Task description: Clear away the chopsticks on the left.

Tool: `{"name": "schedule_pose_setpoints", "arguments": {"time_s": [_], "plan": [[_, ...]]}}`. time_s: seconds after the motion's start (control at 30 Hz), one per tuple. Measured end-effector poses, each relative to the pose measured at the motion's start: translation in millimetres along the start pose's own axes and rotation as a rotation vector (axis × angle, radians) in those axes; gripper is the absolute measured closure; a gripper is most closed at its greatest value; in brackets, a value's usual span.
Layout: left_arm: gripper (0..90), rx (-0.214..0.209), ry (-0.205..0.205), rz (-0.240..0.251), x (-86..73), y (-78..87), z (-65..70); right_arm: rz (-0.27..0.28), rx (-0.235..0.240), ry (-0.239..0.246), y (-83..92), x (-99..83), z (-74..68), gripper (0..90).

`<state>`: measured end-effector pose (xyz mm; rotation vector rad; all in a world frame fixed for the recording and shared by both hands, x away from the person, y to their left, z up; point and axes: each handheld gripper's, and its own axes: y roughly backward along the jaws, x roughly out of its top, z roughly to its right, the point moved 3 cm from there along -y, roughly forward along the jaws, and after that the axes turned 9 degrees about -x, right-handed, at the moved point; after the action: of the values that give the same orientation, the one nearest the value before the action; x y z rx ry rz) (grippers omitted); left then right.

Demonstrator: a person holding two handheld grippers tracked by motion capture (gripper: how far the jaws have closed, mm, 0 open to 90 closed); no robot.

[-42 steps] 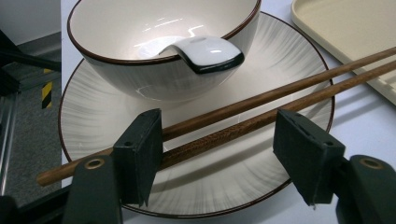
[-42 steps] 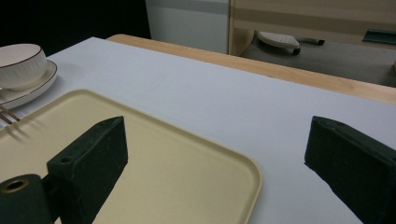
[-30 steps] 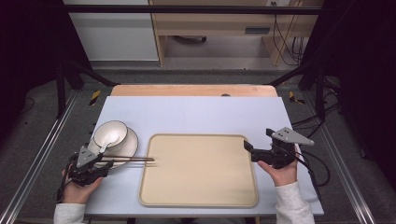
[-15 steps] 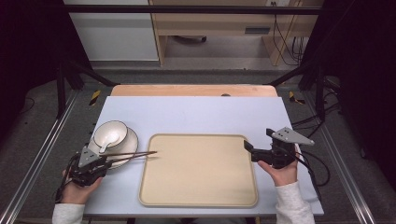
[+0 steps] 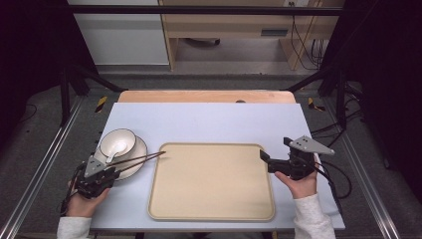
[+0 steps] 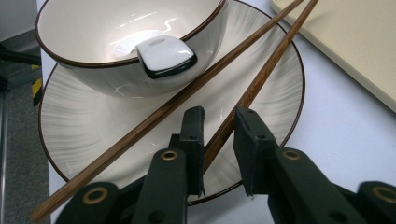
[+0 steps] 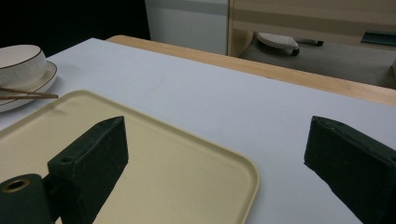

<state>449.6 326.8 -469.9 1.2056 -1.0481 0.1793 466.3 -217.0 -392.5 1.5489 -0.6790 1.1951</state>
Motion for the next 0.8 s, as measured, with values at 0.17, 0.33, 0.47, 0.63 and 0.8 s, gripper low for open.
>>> {"name": "schedule_pose_setpoints", "arguments": {"time_s": [0.17,0.33,0.47,0.63,0.8], "plan": [[78.1,-0.002,-0.001,-0.011,3.0,0.4,4.2,0.000,-0.001,0.000,0.4,0.1,0.5,6.4],[83.3,-0.001,0.019,-0.016,6.3,0.3,8.0,-0.001,-0.001,0.001,0.4,0.1,0.6,6.4],[83.2,-0.009,0.024,-0.018,7.4,-0.2,8.7,-0.003,0.000,0.001,0.3,0.0,0.5,6.4],[73.4,-0.021,0.056,0.003,11.0,-5.6,8.1,0.000,0.002,-0.004,0.6,0.4,0.5,6.4],[74.3,-0.034,0.083,0.000,17.2,-15.9,7.6,0.004,0.006,-0.008,2.1,1.2,1.5,6.4]]}}
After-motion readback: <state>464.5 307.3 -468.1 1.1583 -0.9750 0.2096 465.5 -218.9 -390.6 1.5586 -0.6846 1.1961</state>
